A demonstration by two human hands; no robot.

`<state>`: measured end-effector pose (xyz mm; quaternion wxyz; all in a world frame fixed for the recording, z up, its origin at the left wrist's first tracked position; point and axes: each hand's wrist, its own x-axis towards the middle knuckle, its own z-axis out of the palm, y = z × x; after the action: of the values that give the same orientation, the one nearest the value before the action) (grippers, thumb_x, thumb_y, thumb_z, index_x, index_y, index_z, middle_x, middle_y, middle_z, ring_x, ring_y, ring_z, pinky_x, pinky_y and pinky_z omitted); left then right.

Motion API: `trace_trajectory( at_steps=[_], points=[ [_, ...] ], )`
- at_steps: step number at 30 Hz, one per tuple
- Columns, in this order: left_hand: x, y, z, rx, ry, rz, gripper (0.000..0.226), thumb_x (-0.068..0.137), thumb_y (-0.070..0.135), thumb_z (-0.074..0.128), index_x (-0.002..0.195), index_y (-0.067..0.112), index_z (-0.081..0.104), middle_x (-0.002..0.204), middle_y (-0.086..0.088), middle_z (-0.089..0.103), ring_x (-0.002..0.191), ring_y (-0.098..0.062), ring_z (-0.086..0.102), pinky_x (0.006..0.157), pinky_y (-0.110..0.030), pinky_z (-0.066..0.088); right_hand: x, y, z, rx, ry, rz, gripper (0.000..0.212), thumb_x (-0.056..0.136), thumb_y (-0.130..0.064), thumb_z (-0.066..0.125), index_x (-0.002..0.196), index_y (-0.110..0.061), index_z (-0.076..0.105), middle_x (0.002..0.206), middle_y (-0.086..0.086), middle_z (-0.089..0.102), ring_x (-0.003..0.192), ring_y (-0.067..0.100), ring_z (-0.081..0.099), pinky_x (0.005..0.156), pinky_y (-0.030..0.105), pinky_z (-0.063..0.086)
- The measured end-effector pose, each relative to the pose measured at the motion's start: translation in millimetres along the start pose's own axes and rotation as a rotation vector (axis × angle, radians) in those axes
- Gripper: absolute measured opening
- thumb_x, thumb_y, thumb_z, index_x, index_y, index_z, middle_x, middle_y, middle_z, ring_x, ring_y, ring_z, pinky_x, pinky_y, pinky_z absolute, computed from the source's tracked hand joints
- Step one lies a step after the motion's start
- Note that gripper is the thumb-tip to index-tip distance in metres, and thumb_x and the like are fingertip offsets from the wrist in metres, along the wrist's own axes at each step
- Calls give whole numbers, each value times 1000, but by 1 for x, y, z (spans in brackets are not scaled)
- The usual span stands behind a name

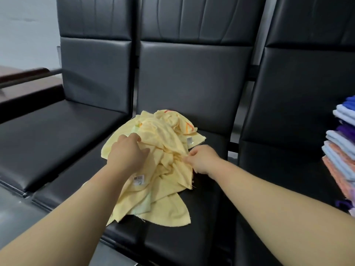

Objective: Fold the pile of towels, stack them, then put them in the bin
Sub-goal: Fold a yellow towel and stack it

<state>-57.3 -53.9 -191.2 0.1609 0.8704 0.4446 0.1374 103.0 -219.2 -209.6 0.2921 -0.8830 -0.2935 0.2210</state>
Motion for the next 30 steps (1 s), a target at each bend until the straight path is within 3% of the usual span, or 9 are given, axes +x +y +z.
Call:
trace_trajectory(
  at_steps=[7,10,12,15,19,22,25,28,30],
  points=[
    [-15,27,-1,-238,-64,226,95,80,55,79,156,39,25,155,-3,36,142,-30,36,113,-51,39,-42,-16,-82,1024,-57,-137,16,105,-26,60,107,-11,67,113,7,74,110,22,68,105,43,52],
    [-22,41,-3,-186,-118,262,106,75,58,83,157,45,18,160,2,28,146,-29,29,116,-52,35,-64,-21,-104,1365,-123,-97,34,111,-25,47,128,0,62,121,18,74,115,34,71,103,53,54],
    [-25,45,0,-1,-124,291,82,78,62,77,147,48,37,151,5,35,137,-28,37,111,-53,40,-75,-21,-110,1435,-147,-76,39,113,-27,41,126,5,59,115,20,75,113,36,71,99,56,56],
    [-32,55,-5,0,-227,390,14,91,44,70,91,33,62,104,6,61,104,-25,59,86,-39,50,-90,-13,-118,1370,-84,-17,26,110,-27,49,101,-5,56,85,8,63,86,25,68,89,50,60],
    [-42,64,-24,-104,-491,440,14,88,25,76,83,24,63,83,4,63,79,-17,57,70,-31,45,-114,7,-122,795,-181,-27,10,99,-29,68,100,-20,64,80,0,63,61,10,64,61,28,56],
    [-54,76,-38,-429,-725,408,21,84,8,80,89,18,62,81,-1,62,72,-15,57,63,-29,47,-125,26,-118,74,-355,-101,61,80,-44,86,135,-35,61,119,-11,62,110,14,63,98,38,56],
    [-64,91,-42,-766,-887,407,31,79,-1,79,99,12,60,88,-12,62,78,-23,60,65,-28,51,-134,31,-116,-379,-416,-164,62,76,-60,83,127,-30,68,98,-21,61,100,11,61,89,32,54],
    [-70,104,-37,-904,-778,388,36,82,-5,79,109,13,61,97,-12,64,83,-19,67,70,-29,57,-138,40,-130,-140,-364,-176,30,85,-43,82,96,-16,75,76,-6,66,73,15,60,68,31,48],
    [-73,106,-30,-804,-689,409,39,86,5,79,117,23,65,106,-3,64,84,-13,65,69,-26,54,-140,47,-146,273,-336,-173,18,94,-27,75,97,-9,70,77,3,66,70,18,60,64,30,45]
  ],
)
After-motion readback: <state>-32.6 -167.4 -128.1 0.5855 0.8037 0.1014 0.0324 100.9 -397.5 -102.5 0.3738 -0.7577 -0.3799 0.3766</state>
